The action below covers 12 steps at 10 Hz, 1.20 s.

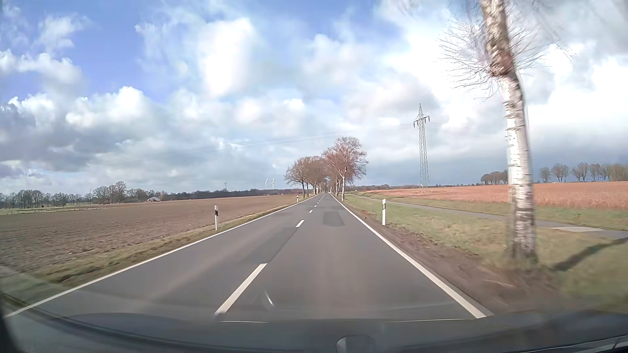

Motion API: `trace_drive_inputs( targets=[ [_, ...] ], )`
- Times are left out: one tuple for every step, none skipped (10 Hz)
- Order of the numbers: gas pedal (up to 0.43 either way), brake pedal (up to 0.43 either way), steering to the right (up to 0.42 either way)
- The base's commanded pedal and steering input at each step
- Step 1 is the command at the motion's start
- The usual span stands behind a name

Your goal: Follow the waypoints while adhering to traffic rules and regulations

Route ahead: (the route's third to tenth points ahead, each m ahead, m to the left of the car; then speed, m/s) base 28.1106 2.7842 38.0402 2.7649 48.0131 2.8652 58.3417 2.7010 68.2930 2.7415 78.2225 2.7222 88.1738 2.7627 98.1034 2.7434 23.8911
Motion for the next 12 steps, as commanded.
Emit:
trace_drive_inputs(
  targets=[
    [0.268,0.0,-0.004],
    [0.268,0.0,-0.004],
    [0.268,0.0,-0.004],
    [0.268,0.0,-0.005],
    [0.26,0.0,-0.005],
    [0.26,0.0,-0.005],
    [0.248,0.0,-0.004],
    [0.24,0.0,-0.003],
    [0.24,0.0,-0.003],
    [0.228,0.0,-0.003],
    [0.209,0.0,-0.003],
    [0.209,0.0,-0.003]
  ],
)
